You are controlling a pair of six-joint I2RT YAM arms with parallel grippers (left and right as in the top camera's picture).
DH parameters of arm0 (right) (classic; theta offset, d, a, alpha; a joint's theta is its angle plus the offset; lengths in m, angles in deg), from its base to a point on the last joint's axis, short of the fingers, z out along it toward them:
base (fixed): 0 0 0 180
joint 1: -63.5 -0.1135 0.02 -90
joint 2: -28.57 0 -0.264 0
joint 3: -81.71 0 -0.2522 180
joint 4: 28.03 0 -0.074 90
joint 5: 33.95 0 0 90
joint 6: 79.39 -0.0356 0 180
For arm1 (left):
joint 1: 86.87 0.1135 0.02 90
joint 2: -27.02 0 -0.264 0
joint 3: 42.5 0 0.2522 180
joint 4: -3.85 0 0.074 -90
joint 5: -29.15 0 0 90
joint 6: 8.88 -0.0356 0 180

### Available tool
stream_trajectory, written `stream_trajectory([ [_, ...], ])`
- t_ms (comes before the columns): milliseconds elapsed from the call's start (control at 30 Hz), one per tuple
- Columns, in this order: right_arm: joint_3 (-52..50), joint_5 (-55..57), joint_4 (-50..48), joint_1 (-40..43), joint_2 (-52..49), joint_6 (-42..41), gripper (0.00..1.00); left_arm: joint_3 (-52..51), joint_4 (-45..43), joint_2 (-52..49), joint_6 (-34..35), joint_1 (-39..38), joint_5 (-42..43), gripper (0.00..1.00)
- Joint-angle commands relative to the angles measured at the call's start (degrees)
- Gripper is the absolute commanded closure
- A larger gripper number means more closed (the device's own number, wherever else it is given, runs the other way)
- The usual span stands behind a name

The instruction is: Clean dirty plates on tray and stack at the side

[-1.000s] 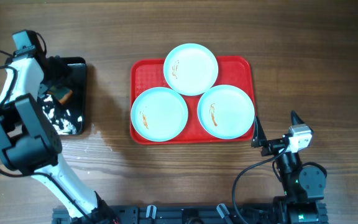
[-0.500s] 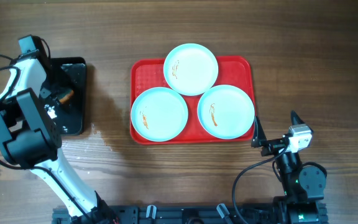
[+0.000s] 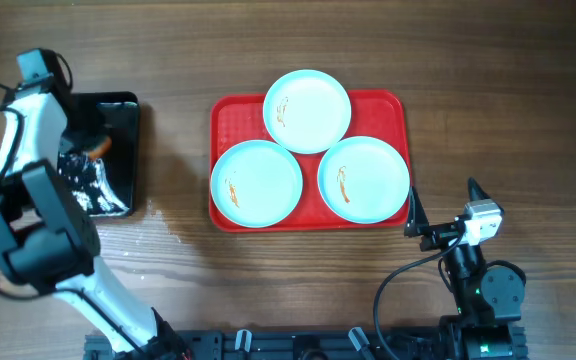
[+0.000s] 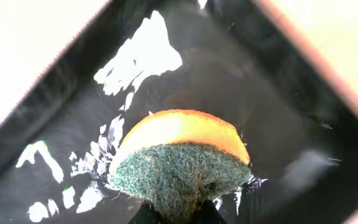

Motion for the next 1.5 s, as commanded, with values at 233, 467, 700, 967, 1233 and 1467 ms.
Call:
stream_trajectory([
  [233, -0.1, 0.7, -0.2, 0.3, 0.1, 1.0, 0.0, -0.1, -1.3, 15.4, -0.1, 0.1, 3.7, 0.96],
  [467, -0.1, 0.7, -0.2, 0.3, 0.1, 1.0, 0.0, -0.1, -2.8, 18.0, -0.2, 0.1, 3.7, 0.96],
  [700, -0.1, 0.7, -0.2, 0.3, 0.1, 1.0, 0.0, -6.6, -3.9, 11.9, -0.3, 0.1, 1.8, 0.96],
  [967, -0.1, 0.7, -0.2, 0.3, 0.1, 1.0, 0.0, -6.4, -4.1, 12.0, -2.5, 0.1, 1.7, 0.96],
  [1233, -0.1, 0.6, -0.2, 0.3, 0.1, 1.0, 0.0, -2.1, -9.9, 26.0, -4.8, 0.0, 1.9, 0.96],
  [1467, -0.1, 0.7, -0.2, 0.3, 0.1, 1.0, 0.0, -2.3, -10.4, 27.0, -4.8, 0.0, 4.3, 0.96],
])
